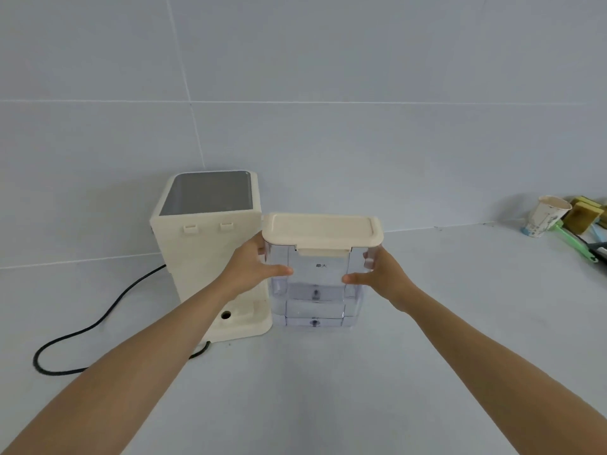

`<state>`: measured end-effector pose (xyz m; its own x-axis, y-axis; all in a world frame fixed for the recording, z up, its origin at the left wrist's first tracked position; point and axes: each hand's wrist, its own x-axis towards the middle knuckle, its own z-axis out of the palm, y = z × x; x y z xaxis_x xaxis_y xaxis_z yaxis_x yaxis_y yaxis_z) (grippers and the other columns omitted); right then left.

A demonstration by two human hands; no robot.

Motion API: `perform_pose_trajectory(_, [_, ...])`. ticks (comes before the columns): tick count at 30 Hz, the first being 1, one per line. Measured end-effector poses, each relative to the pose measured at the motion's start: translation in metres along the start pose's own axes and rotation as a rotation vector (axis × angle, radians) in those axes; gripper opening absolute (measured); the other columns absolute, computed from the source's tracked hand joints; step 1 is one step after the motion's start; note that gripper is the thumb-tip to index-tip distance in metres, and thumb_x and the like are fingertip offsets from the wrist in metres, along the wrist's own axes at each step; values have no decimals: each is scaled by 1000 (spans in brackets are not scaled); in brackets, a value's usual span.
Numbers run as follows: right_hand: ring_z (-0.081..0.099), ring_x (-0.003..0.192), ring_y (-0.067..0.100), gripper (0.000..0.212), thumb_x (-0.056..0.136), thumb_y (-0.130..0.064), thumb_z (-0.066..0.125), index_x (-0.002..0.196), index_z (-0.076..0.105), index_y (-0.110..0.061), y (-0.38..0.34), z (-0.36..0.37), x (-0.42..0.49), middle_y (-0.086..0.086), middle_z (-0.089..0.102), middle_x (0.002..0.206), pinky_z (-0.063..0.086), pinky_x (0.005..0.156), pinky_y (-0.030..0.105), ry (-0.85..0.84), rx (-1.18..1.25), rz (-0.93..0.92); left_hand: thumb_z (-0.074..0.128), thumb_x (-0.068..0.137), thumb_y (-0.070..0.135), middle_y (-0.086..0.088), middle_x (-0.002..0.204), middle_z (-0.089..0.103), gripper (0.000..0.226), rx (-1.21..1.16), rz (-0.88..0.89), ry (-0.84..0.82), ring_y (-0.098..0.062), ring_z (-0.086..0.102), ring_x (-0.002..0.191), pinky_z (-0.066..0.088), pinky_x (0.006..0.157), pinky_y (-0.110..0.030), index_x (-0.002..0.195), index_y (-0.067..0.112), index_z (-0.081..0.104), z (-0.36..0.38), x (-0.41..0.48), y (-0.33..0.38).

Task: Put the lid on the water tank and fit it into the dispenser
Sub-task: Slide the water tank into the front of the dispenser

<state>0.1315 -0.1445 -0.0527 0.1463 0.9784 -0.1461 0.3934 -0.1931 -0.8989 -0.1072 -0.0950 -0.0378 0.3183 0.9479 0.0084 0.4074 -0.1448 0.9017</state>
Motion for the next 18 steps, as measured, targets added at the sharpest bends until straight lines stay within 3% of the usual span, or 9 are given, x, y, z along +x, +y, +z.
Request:
perform_pose_trajectory(9, [42, 115, 20, 77, 67, -13, 79, 132, 38, -11, -71, 46, 19, 1, 42, 115, 34, 88, 29, -100, -8, -119, 80, 62, 13, 17, 86, 51, 39, -27, -32, 208, -18, 48, 101, 34, 84, -28, 72, 32, 47, -75, -28, 10])
perform_pose_trajectory(12, [42, 120, 23, 78, 66, -17, 80, 131, 37, -9, -84, 63, 25, 6, 43, 122, 37, 92, 31, -138, -4, -115, 80, 61, 16, 6, 87, 54, 32, 4, -67, 235, -19, 48, 98, 38, 77, -28, 79, 20, 54, -97, -32, 9])
perform_pose_trajectory(15, [41, 118, 21, 77, 66, -19, 80, 129, 37, -7, -95, 82, 29, 8, 42, 133, 36, 92, 30, -165, 2, -113, 83, 57, 19, -6, 92, 49, 45, 42, -107, 245, -19, 47, 90, 37, 69, -24, 91, 11, 53, -116, -36, 4])
perform_pose_trajectory(18, [41, 121, 20, 76, 66, -18, 79, 128, 38, -7, -104, 97, 33, 4, 45, 124, 35, 90, 29, -189, 16, -133, 84, 50, 24, -6, 91, 46, 52, 53, -151, 252, -18, 45, 86, 36, 76, -29, 88, 13, 49, -133, -38, -1])
